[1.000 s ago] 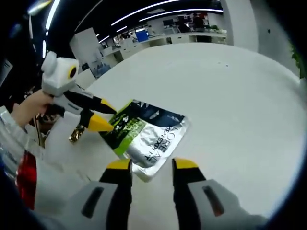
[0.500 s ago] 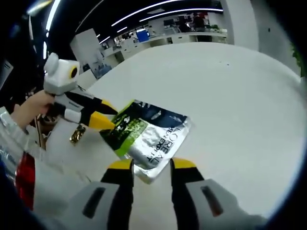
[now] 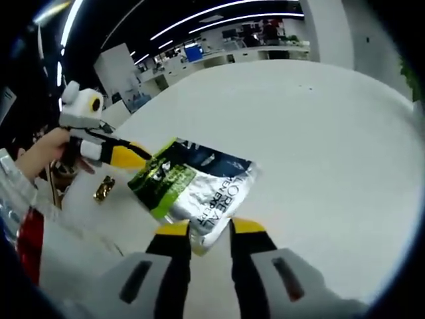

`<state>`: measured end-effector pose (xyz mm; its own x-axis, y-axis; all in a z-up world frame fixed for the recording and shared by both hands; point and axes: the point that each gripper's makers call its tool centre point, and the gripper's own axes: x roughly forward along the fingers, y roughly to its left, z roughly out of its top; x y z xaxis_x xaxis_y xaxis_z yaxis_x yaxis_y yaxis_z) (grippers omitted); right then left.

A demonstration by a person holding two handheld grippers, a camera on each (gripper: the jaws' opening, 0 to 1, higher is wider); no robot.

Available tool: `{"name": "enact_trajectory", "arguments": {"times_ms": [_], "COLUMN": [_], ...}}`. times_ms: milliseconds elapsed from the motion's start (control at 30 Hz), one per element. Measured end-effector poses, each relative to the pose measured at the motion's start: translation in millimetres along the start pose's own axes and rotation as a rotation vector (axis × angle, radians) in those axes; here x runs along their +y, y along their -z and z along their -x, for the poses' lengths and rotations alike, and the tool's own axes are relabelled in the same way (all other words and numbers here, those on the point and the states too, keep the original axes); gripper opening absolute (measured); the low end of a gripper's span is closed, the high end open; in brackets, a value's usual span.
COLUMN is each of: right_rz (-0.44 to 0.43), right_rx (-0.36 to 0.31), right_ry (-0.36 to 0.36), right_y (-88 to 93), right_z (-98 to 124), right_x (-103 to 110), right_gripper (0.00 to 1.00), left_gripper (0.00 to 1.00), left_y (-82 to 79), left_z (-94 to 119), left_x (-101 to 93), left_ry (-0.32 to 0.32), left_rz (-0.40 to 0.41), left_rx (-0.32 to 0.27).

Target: Arrange the skincare products in the storage area until every visible bottle or jar stands upright without overlapping.

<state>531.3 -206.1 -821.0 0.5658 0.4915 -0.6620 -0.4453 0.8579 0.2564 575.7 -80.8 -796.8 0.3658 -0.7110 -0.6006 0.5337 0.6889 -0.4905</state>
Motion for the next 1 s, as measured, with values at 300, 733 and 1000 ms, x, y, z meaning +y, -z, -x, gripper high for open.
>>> {"name": "enact_trajectory", "arguments": {"times_ms": [300, 733, 1000], "right_rz": [-0.003, 0.061, 0.069], "right_rx": [-0.004, 0.01, -0.001], "right_ry": [0.005, -0.002, 0.015], "right_y": [0.3, 6.3, 2.5], "right_z": [1, -4, -7], "right_x": [-2, 1, -7], "right_gripper": [0.21, 0.01, 0.01], "left_gripper": [0.18, 0.07, 0.01], "left_y": [-15.0, -11.8, -13.1], "left_z": [11, -10, -22], "left_x": [-17.4, -55.6, -56.8], "left_ry": [0.096, 0.228, 0.203], "left_rz": [0.047, 0.036, -0.006], "left_rx": [-0.046, 0.002, 0.016]}}
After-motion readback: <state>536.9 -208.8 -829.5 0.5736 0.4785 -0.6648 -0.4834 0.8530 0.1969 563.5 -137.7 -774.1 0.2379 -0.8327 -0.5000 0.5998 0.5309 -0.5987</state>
